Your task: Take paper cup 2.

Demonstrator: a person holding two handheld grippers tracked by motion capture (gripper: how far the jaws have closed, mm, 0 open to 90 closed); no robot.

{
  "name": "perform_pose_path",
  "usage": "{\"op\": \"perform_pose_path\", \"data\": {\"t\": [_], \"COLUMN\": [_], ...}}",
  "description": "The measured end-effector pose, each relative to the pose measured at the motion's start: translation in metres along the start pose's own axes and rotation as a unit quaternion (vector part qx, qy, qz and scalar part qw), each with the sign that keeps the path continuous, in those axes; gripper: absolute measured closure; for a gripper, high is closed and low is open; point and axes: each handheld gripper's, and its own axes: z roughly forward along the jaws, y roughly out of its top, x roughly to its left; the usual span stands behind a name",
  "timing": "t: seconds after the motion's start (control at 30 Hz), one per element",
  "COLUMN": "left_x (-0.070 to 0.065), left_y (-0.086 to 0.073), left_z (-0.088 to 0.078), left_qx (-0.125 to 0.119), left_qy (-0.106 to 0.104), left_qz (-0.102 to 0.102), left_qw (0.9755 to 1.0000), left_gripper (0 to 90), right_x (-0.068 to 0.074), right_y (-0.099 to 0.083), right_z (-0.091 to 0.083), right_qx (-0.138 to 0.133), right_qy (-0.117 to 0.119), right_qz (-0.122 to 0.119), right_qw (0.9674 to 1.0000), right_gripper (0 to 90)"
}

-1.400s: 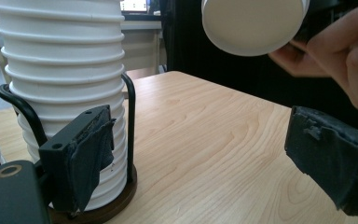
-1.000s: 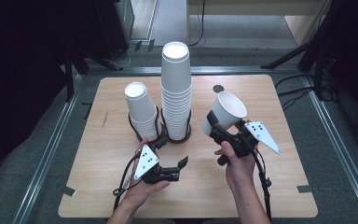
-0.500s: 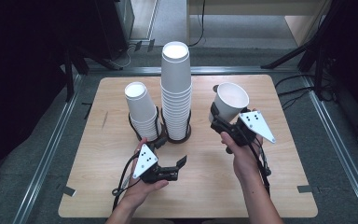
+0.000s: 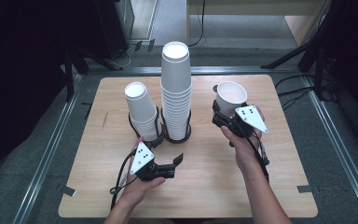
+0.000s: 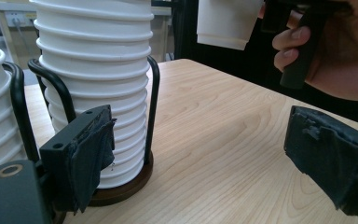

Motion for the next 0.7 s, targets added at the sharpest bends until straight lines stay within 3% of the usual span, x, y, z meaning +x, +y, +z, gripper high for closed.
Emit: {"op": "perform_pose_path", "data": {"t": [0.4, 0.7], "left_x": [0.002, 0.004], "left_y": [0.0, 0.0], "left_z": [0.0, -0.001], "left_qx": [0.003, 0.008], "left_qy": [0.002, 0.001], "left_qz": [-0.004, -0.011], "left_qw": [1.0, 0.9999], "left_gripper": [8.6, 8.6], "right_x": [-0.017, -0.029], "right_y": [-0.028, -0.042], "right_z": [0.025, 0.039], "right_qx": [0.013, 0.023], "right_qy": [-0.028, -0.04], "right_qz": [-0.03, -0.036], "right_qw": [0.9991, 0.9983], "right_gripper": [15.4, 15.5]}}
